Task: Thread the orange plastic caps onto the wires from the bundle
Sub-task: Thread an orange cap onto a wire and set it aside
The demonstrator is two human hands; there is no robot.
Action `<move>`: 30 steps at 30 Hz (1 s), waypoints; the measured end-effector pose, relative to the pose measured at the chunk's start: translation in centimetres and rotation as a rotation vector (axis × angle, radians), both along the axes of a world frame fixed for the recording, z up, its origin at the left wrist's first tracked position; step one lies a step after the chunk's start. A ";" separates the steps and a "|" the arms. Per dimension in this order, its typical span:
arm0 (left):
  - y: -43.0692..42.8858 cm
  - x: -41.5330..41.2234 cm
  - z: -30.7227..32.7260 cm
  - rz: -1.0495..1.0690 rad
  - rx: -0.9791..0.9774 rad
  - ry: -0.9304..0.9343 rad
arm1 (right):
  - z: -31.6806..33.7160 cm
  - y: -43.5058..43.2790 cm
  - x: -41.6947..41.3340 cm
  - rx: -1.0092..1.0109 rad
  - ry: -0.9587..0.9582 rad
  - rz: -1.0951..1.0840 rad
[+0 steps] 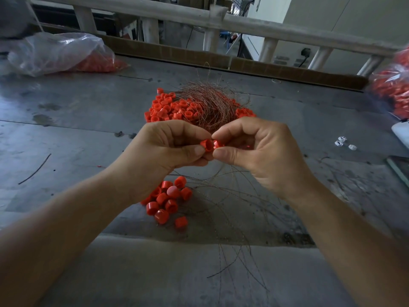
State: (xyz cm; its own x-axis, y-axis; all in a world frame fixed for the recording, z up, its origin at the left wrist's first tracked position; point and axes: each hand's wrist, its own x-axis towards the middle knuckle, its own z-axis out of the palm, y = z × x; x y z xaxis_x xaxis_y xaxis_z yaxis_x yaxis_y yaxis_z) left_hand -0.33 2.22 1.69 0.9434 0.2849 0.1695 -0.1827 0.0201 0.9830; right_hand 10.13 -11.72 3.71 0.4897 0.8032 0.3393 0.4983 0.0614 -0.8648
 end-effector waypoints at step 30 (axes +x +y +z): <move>-0.5 -0.2 0.3 0.107 0.120 0.012 | -1.2 0.6 -0.7 0.085 -0.359 -0.168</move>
State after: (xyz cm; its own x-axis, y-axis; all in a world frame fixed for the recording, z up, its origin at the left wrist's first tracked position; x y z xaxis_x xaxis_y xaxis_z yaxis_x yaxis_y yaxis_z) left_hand -0.58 1.68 1.97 0.9110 0.3622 0.1973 -0.1657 -0.1166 0.9793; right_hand 9.42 -11.13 2.47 0.4500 0.6837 0.5745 0.7769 0.0176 -0.6294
